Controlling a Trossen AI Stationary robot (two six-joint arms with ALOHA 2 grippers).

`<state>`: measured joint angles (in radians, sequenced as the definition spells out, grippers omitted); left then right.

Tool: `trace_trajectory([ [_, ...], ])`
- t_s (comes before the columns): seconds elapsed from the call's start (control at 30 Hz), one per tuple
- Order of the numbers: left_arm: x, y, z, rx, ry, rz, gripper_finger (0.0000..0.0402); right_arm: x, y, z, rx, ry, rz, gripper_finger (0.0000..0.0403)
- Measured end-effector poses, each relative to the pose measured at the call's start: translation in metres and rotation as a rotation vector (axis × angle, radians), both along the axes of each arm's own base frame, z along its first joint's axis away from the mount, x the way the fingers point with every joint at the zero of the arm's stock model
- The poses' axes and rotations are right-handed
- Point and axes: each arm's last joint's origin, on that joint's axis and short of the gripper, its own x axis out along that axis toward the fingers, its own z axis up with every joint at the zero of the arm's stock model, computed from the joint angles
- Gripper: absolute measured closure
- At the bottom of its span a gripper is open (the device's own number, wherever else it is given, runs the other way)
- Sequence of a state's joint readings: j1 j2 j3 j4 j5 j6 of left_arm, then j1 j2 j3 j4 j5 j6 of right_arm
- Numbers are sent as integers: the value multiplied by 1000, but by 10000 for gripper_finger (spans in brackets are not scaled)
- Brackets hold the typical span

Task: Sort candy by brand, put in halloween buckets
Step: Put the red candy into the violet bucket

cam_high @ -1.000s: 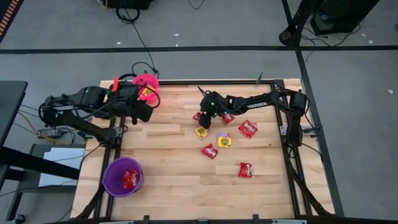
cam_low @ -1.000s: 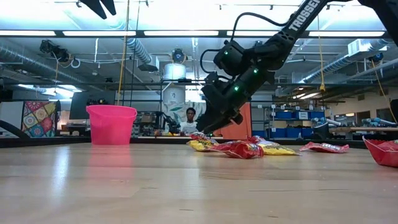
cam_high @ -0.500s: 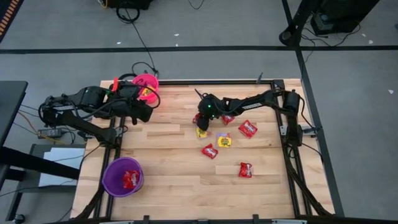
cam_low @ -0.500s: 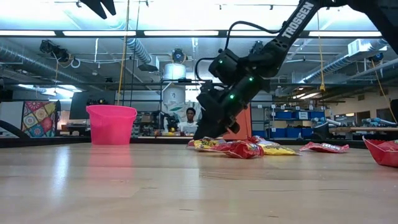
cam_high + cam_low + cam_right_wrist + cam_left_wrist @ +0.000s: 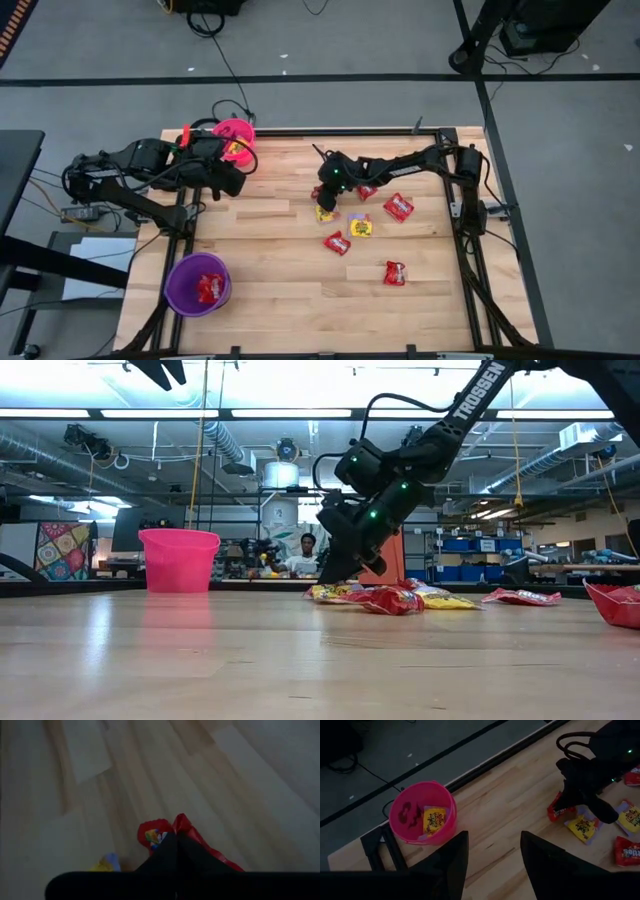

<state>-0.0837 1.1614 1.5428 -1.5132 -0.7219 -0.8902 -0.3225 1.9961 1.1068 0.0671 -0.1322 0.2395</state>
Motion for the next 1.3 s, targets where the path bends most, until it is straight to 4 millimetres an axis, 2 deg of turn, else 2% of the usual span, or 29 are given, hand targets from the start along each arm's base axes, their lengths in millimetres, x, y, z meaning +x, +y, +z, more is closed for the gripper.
trace_trajectory([
  [0.1, 0, 0, 0, 0, 0, 0, 215, 3, -1, 7, -9, 10, 13, 396],
  [0.17, 0, 0, 0, 0, 0, 0, 215, 6, -2, 22, -24, 9, 29, 398],
  [0.33, 0, 0, 0, 0, 1, 0, 215, 17, -3, 83, -44, -82, 94, 399],
  [0.47, 0, 0, 0, 0, 3, 0, 215, 26, 8, 132, -21, -200, 143, 400],
  [0.6, 0, 0, 0, 0, 4, 0, 215, 37, 38, 168, 28, -308, 226, 400],
  [0.8, 0, 0, 0, 11, 20, -18, 215, 51, 108, 200, 26, -417, 389, 400],
  [0.9, 0, 0, 0, 11, 20, -20, 215, 53, 133, 206, 21, -466, 424, 400],
  [1.03, 0, 0, 0, 11, 18, -20, 215, 60, 154, 202, 33, -506, 452, 400],
  [1.17, 0, 0, 0, 10, 12, -18, 215, 79, 167, 187, 95, -554, 502, 400],
  [1.3, 0, 0, 0, -6, 13, -23, 215, 108, 182, 177, 103, -578, 573, 400],
])
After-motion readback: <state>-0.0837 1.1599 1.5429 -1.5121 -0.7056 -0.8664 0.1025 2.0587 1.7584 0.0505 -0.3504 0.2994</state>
